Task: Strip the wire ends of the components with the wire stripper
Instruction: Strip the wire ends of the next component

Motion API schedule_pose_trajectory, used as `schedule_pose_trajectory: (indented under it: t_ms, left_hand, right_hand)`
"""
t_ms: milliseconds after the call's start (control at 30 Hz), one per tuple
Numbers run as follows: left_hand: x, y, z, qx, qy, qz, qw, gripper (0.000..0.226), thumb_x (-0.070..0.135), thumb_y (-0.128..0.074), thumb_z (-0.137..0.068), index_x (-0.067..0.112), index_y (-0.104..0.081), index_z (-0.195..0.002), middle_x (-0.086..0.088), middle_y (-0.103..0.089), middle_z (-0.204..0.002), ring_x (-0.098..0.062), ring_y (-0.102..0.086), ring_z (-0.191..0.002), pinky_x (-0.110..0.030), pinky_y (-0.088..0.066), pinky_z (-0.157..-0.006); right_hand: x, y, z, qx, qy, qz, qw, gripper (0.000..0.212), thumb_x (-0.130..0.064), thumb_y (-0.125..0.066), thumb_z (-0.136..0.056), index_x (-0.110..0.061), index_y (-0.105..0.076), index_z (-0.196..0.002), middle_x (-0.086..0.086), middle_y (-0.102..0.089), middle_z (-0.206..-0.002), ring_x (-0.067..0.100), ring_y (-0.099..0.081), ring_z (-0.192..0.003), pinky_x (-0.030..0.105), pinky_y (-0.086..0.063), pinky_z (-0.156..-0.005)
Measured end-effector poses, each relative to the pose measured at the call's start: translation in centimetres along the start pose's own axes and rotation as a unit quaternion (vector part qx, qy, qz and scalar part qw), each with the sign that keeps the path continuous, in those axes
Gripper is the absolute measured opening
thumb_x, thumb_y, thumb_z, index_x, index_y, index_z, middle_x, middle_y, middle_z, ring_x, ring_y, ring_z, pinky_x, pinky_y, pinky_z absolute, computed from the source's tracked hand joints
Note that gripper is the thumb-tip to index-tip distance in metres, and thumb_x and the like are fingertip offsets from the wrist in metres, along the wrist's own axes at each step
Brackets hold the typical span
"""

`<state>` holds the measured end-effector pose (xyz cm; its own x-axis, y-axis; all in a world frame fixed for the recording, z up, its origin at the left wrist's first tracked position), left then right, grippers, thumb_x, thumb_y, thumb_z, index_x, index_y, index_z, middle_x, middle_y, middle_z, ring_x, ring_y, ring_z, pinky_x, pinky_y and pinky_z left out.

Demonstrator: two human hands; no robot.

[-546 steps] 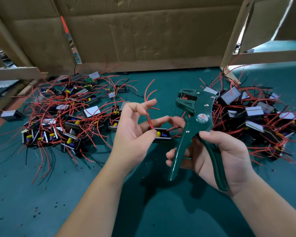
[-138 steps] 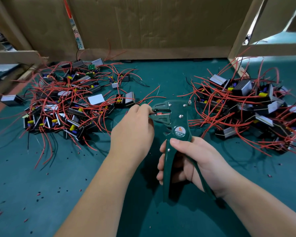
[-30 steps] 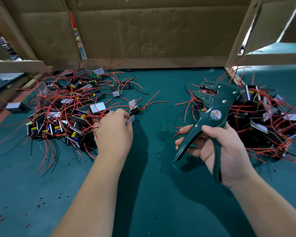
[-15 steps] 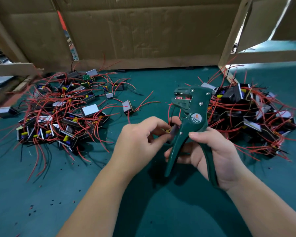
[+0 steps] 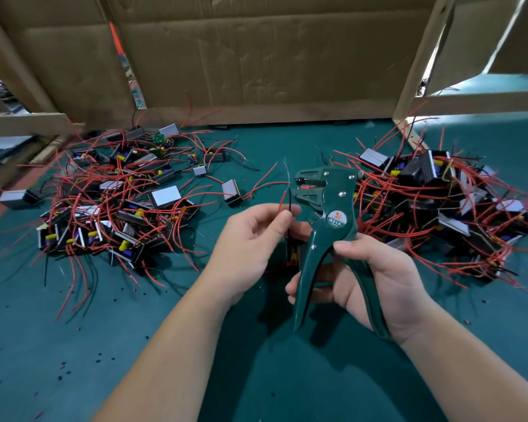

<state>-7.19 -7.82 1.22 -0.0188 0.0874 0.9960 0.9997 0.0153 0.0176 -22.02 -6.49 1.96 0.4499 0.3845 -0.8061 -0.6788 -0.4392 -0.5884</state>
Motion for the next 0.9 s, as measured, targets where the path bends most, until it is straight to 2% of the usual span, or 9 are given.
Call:
schedule_pose_trajectory:
  t_ms: [67, 200, 333, 400, 533, 700, 800, 867, 900]
  left_hand:
    - [0.2, -0.3, 0.2, 0.007, -0.022, 0.012, 1.000, 0.017, 0.014, -0.052, -0.096, 0.008, -0.067, -0.096, 0.007, -0.072, -0.073, -0.002, -0.065, -0.072, -0.013, -0.049, -0.071]
    - [0.5, -0.9, 0.6, 0.030, -0.025, 0.101, 0.994, 0.017, 0.023, -0.058, -0.086, 0.015, -0.073, -0.083, 0.003, -0.072, -0.071, -0.005, -0.066, -0.067, -0.015, -0.052, -0.063]
    - [0.4, -0.6, 0.4, 0.054, -0.001, 0.170, 0.984, 0.016, 0.033, -0.065, -0.078, 0.022, -0.077, -0.080, 0.003, -0.067, -0.067, -0.019, -0.068, -0.076, -0.033, -0.056, -0.078]
    - [0.4, -0.2, 0.1, 0.068, 0.012, 0.180, 0.981, 0.011, 0.032, -0.071, -0.076, 0.022, -0.076, -0.075, 0.006, -0.065, -0.066, -0.015, -0.062, -0.066, -0.041, -0.054, -0.081]
    - [0.8, 0.5, -0.1, 0.092, -0.012, 0.162, 0.982, 0.016, 0.021, -0.067, -0.075, 0.022, -0.073, -0.061, 0.007, -0.068, -0.068, -0.001, -0.043, -0.051, -0.012, -0.040, -0.055]
    - [1.4, 1.3, 0.2, 0.082, -0.101, 0.037, 0.991, 0.019, 0.014, -0.061, -0.091, 0.022, -0.067, -0.075, 0.017, -0.061, -0.065, 0.001, -0.050, -0.061, -0.011, -0.041, -0.063]
    - [1.8, 1.7, 0.3, 0.089, -0.154, -0.069, 0.982, 0.014, 0.016, -0.059, -0.090, 0.023, -0.064, -0.079, 0.017, -0.057, -0.066, 0.000, -0.047, -0.063, -0.013, -0.041, -0.065]
    - [2.0, 2.0, 0.5, 0.088, -0.184, -0.129, 0.970, 0.011, 0.019, -0.058, -0.089, 0.025, -0.063, -0.082, 0.010, -0.058, -0.068, -0.005, -0.048, -0.063, -0.021, -0.045, -0.077]
    - [2.1, 2.1, 0.5, 0.093, -0.199, -0.167, 0.961, 0.012, 0.021, -0.058, -0.090, 0.029, -0.062, -0.082, 0.005, -0.057, -0.069, -0.009, -0.049, -0.064, -0.032, -0.046, -0.087]
  right_hand:
    - [0.1, -0.2, 0.0, -0.002, 0.000, -0.002, 1.000, 0.082, -0.028, -0.083, -0.054, 0.011, -0.053, -0.119, 0.024, -0.063, -0.090, 0.044, -0.064, -0.069, 0.056, -0.053, -0.067]
    - [0.2, -0.2, 0.2, -0.002, -0.004, -0.027, 1.000, 0.070, -0.024, -0.079, -0.055, 0.007, -0.058, -0.114, 0.028, -0.060, -0.089, 0.045, -0.064, -0.070, 0.055, -0.053, -0.066]
    - [0.3, -0.2, 0.3, -0.013, -0.009, -0.035, 0.999, 0.077, -0.030, -0.081, -0.053, 0.006, -0.059, -0.118, 0.028, -0.059, -0.100, 0.044, -0.064, -0.072, 0.055, -0.053, -0.068]
    - [0.2, -0.1, 0.3, -0.005, 0.003, -0.016, 1.000, 0.073, -0.031, -0.079, -0.054, 0.000, -0.063, -0.118, 0.026, -0.062, -0.107, 0.043, -0.065, -0.073, 0.055, -0.053, -0.070]
    - [0.0, 0.4, 0.4, 0.012, -0.001, -0.003, 1.000, 0.074, -0.027, -0.078, -0.054, 0.002, -0.060, -0.121, 0.025, -0.064, -0.094, 0.044, -0.063, -0.073, 0.055, -0.053, -0.069]
    - [0.0, -0.2, 1.0, -0.078, -0.056, -0.014, 0.995, 0.070, -0.034, -0.078, -0.061, 0.001, -0.062, -0.119, 0.022, -0.063, -0.090, 0.043, -0.063, -0.075, 0.055, -0.051, -0.072]
    - [0.2, -0.4, 1.1, -0.091, -0.060, -0.015, 0.994, 0.067, -0.034, -0.079, -0.061, 0.001, -0.063, -0.116, 0.023, -0.063, -0.088, 0.043, -0.063, -0.075, 0.055, -0.051, -0.073]
    - [0.3, -0.5, 1.1, -0.089, -0.060, -0.010, 0.994, 0.062, -0.033, -0.079, -0.062, 0.000, -0.064, -0.112, 0.023, -0.062, -0.087, 0.042, -0.063, -0.074, 0.055, -0.051, -0.072]
    - [0.3, -0.4, 1.1, -0.087, -0.060, -0.006, 0.994, 0.060, -0.034, -0.079, -0.062, 0.000, -0.065, -0.110, 0.023, -0.062, -0.086, 0.042, -0.063, -0.074, 0.055, -0.051, -0.072]
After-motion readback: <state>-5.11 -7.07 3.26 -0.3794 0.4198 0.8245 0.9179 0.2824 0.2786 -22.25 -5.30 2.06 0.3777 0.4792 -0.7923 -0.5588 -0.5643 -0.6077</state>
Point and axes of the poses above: each hand's wrist, its own z-axis away from the middle knuckle, its own y-axis out of the back of the hand, x = y × z, the point moved 2 cm from there along -z, towards the middle knuckle
